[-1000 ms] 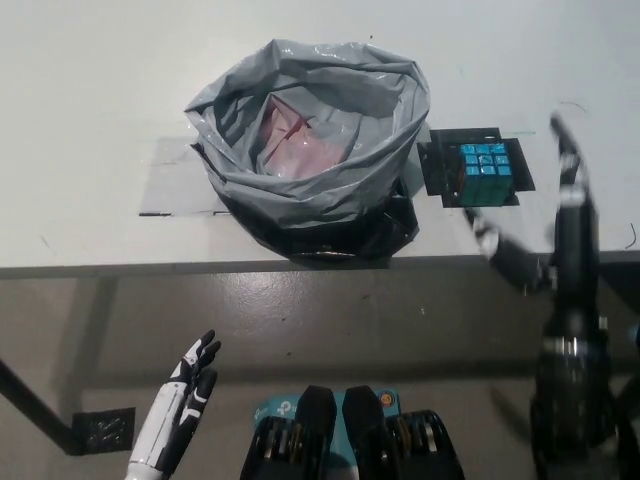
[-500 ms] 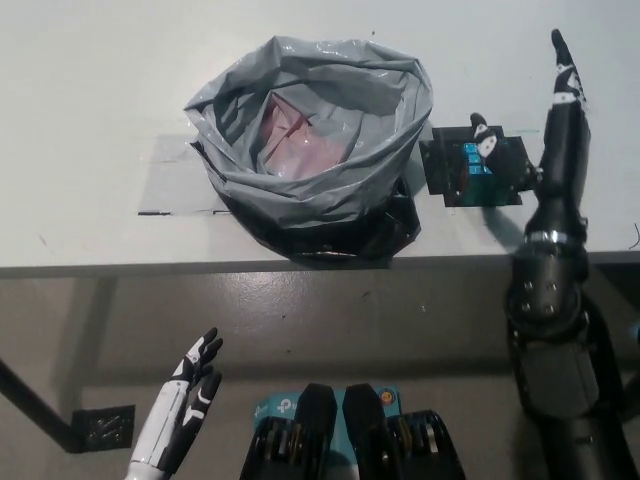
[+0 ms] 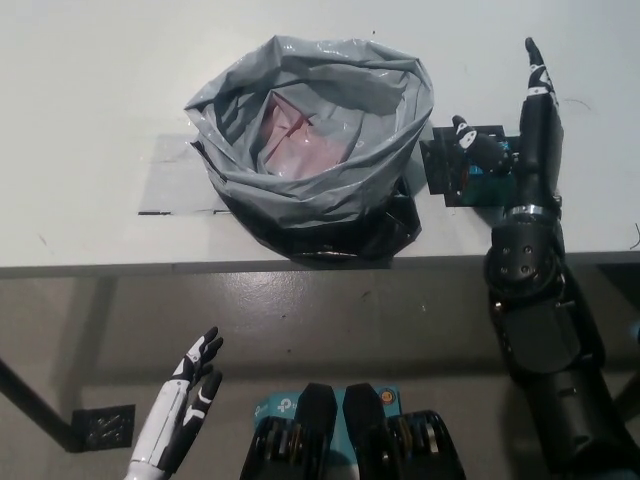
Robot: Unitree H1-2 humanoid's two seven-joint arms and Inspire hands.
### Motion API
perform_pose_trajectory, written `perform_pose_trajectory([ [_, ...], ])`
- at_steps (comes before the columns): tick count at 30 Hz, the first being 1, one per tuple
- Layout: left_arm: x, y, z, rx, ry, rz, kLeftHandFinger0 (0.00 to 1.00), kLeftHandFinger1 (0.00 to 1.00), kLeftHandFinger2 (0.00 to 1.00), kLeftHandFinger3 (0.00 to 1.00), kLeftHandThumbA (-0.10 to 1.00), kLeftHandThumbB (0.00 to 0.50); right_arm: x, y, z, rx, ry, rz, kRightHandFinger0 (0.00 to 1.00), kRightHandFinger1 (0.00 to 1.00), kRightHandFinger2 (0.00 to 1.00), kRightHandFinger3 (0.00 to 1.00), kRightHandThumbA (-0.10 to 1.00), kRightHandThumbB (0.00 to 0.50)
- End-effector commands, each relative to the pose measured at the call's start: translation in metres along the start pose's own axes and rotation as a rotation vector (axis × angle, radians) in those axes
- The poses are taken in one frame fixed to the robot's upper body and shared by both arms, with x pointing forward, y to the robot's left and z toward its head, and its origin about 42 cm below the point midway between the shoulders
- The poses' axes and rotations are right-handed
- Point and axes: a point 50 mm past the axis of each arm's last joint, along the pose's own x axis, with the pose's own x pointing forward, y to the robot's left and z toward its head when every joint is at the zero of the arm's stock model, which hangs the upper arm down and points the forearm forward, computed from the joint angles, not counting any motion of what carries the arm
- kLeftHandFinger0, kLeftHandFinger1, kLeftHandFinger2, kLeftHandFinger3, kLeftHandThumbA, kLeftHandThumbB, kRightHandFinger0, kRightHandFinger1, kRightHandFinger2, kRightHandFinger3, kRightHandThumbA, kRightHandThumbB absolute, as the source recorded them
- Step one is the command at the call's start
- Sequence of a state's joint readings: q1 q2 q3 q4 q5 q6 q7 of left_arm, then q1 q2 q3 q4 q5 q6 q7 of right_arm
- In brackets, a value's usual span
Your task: Use the right hand to pick up a rubix's cube and place it into a plastic bag and lift the bag
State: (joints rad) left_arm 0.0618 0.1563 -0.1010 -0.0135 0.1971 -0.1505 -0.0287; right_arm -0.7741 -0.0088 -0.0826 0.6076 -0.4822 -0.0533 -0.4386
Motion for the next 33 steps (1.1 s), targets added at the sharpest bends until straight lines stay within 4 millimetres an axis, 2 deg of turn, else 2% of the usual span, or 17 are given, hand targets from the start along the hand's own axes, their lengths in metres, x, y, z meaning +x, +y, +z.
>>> perform_pose_trajectory([
  [1, 0.003, 0.004, 0.013, 0.025, -0.088, -0.007, 1.0, 1.0, 1.0, 1.0, 1.0, 0.149, 0.022, -0.004, 0.028, 0.034, -0.037, -0.026, 1.0, 1.0, 1.0, 1.0, 0.82, 0.447],
  [8, 0.003, 0.006, 0.012, 0.031, -0.087, -0.006, 1.0, 1.0, 1.0, 1.0, 1.0, 0.155, 0.023, -0.003, 0.005, 0.035, 0.042, -0.006, 1.0, 1.0, 1.0, 1.0, 0.72, 0.443],
  [12, 0.003, 0.005, 0.012, 0.021, -0.085, -0.012, 1.0, 1.0, 1.0, 1.0, 1.0, 0.182, 0.025, -0.004, -0.012, 0.021, 0.112, 0.01, 1.0, 1.0, 1.0, 1.0, 0.74, 0.455],
  [14, 0.003, 0.005, 0.012, 0.012, -0.088, -0.013, 1.0, 1.0, 1.0, 1.0, 1.0, 0.175, 0.027, -0.005, -0.019, 0.019, 0.14, 0.019, 1.0, 1.0, 1.0, 1.0, 0.76, 0.479],
  [18, 0.005, 0.006, 0.013, 0.021, -0.096, -0.013, 1.0, 1.0, 1.0, 1.0, 1.0, 0.173, 0.028, -0.004, -0.024, 0.015, 0.166, 0.033, 1.0, 1.0, 1.0, 1.0, 0.77, 0.484],
  [22, 0.006, 0.005, 0.014, 0.016, -0.102, -0.017, 1.0, 1.0, 1.0, 1.0, 1.0, 0.168, 0.026, -0.002, -0.031, 0.015, 0.191, 0.048, 1.0, 1.0, 1.0, 1.0, 0.73, 0.483],
  [29, 0.009, 0.006, 0.016, 0.019, -0.105, -0.025, 1.0, 1.0, 1.0, 1.0, 1.0, 0.175, 0.027, 0.0, -0.034, -0.007, 0.217, 0.085, 1.0, 1.0, 1.0, 1.0, 0.82, 0.5],
  [33, 0.011, 0.006, 0.017, 0.028, -0.114, -0.029, 1.0, 1.0, 1.0, 1.0, 1.0, 0.172, 0.028, 0.001, -0.032, -0.004, 0.213, 0.098, 1.0, 1.0, 1.0, 1.0, 0.81, 0.5],
])
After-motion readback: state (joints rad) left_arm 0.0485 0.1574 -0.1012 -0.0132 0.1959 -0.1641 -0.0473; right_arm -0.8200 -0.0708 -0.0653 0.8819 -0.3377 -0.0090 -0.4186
